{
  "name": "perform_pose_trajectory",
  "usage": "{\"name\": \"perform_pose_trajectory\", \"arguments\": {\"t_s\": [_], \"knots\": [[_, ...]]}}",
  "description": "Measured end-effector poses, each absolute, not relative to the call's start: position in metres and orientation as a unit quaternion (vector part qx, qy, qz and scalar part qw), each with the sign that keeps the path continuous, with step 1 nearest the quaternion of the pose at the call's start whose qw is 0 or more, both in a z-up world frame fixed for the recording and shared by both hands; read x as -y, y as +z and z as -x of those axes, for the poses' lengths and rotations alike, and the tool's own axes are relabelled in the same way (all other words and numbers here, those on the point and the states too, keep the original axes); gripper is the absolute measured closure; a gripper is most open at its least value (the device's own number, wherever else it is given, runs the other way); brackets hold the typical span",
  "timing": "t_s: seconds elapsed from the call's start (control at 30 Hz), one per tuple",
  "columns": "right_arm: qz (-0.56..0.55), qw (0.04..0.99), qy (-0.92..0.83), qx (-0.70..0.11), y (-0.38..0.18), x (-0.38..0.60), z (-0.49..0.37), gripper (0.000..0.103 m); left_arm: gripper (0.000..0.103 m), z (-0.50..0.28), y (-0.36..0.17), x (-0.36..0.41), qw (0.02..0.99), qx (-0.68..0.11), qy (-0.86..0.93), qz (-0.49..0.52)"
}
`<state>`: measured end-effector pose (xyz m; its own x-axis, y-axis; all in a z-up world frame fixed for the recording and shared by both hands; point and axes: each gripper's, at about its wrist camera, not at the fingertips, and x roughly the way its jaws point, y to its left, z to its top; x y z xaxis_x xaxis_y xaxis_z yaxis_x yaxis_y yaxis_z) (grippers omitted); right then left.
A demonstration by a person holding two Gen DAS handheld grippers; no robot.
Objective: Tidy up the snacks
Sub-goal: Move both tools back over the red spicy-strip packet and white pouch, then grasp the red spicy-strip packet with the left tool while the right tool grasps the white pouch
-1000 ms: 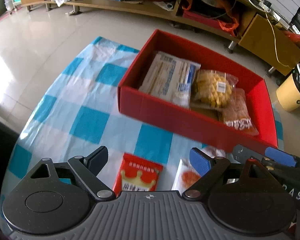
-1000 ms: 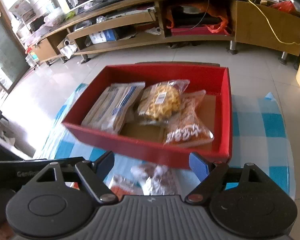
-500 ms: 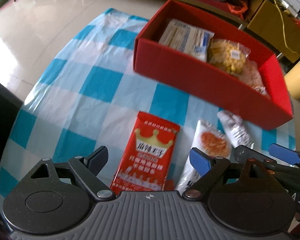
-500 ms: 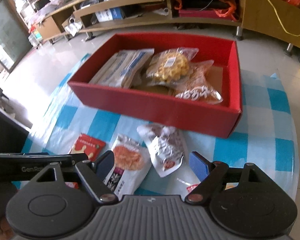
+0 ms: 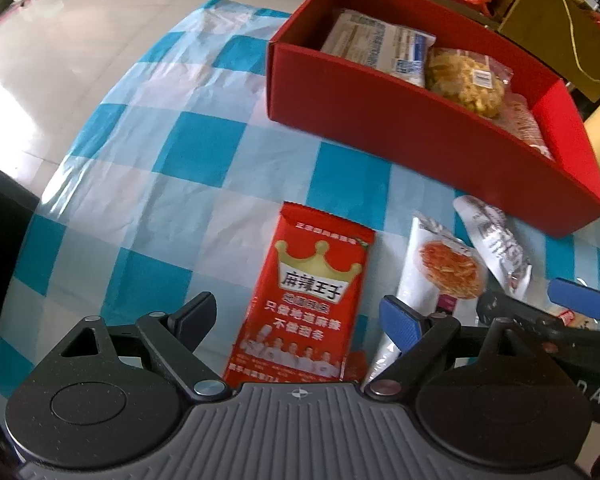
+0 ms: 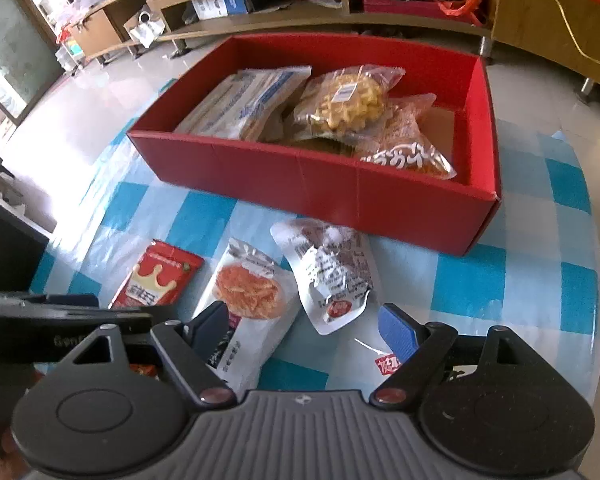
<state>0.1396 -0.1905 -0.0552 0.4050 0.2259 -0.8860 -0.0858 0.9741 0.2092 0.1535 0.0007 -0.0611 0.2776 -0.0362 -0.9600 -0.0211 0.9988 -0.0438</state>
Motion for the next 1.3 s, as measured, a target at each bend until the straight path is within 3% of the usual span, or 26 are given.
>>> {"name": "perform_pose_trajectory", "arguments": {"t_s": [0.13, 0.2, 0.27, 0.63, 0.77, 0.83, 0.93, 1.07, 1.3], "knots": [[-0.065, 0.834, 0.089, -0.541, -0.06, 0.193, -0.143, 0.024, 0.014, -0.157, -0.066, -0.004, 0.794, -0.608, -0.001, 0.031], [-0.066, 0.835, 0.086, -0.54, -0.059, 0.196, -0.146, 0.024, 0.024, -0.158, -0.069, -0.004, 0.789, -0.613, -0.004, 0.03], [-0.065, 0.835, 0.083, -0.539, -0.059, 0.199, -0.151, 0.024, 0.028, -0.158, -0.071, -0.003, 0.789, -0.614, -0.004, 0.022], [-0.095, 0.816, 0.09, -0.563, -0.08, 0.214, -0.185, 0.024, 0.031, -0.155, -0.072, 0.004, 0.787, -0.617, -0.008, -0.009], [-0.1, 0.815, 0.097, -0.562, -0.088, 0.208, -0.192, 0.015, 0.03, -0.157, -0.071, 0.003, 0.785, -0.619, -0.011, -0.006], [-0.087, 0.821, 0.091, -0.556, -0.087, 0.203, -0.194, 0.018, 0.03, -0.156, -0.071, 0.002, 0.785, -0.619, -0.013, -0.007], [-0.045, 0.829, 0.088, -0.55, -0.086, 0.193, -0.188, 0.031, 0.028, -0.157, -0.072, 0.001, 0.784, -0.62, -0.018, -0.006], [-0.041, 0.825, 0.099, -0.556, -0.081, 0.189, -0.171, 0.057, 0.024, -0.157, -0.073, 0.003, 0.782, -0.623, -0.021, -0.006], [-0.056, 0.818, 0.098, -0.564, -0.075, 0.201, -0.149, 0.06, 0.025, -0.155, -0.073, 0.001, 0.782, -0.623, -0.021, -0.002]]}}
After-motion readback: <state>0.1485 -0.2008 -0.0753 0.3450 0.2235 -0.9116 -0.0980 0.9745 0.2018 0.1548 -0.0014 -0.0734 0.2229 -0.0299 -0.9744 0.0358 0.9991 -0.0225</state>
